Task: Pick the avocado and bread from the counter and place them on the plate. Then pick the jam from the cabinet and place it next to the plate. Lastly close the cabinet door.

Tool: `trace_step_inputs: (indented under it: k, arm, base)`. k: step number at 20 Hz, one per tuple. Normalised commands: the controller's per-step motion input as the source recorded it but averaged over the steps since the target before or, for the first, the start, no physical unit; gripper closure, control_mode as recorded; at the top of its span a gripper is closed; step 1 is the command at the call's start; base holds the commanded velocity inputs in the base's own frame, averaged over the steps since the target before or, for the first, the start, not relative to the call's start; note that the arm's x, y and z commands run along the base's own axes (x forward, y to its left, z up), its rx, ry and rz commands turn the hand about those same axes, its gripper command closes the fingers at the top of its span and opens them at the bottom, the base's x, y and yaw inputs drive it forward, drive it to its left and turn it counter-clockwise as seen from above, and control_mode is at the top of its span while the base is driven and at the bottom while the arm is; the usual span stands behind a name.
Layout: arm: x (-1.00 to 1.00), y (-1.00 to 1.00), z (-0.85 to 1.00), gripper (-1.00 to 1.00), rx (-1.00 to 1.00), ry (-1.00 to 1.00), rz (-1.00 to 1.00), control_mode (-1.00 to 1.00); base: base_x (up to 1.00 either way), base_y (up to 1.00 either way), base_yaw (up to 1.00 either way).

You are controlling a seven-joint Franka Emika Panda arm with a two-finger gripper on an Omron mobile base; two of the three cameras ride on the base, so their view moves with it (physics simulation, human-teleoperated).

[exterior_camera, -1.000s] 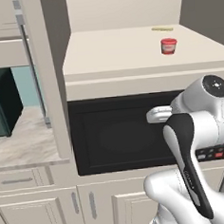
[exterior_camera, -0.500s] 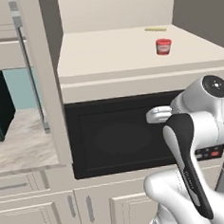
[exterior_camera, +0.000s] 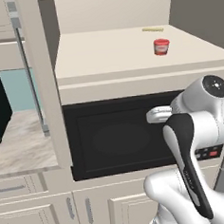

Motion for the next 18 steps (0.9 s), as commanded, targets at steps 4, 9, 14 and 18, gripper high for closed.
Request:
trace_step_inputs:
  k: [4, 9, 14, 18]
  arm:
    - [0.0, 0.0, 0.0, -1.0, 0.0, 0.0, 0.0, -1.0]
    - [-0.02, -0.01, 0.12, -1.0, 0.01, -0.08, 0.0, -1.0]
    - [-0.02, -0.11, 0.45, -1.0, 0.03, -0.13, 0.0, -1.0]
    - [-0.05, -0.14, 0.55, -1.0, 0.0, -0.06, 0.0, -1.0]
  base:
    - [0.0, 0.0, 0.0]
    - [0.0, 0.0, 0.0]
    - [0.0, 0.0, 0.0]
    - [0.0, 0.0, 0.0]
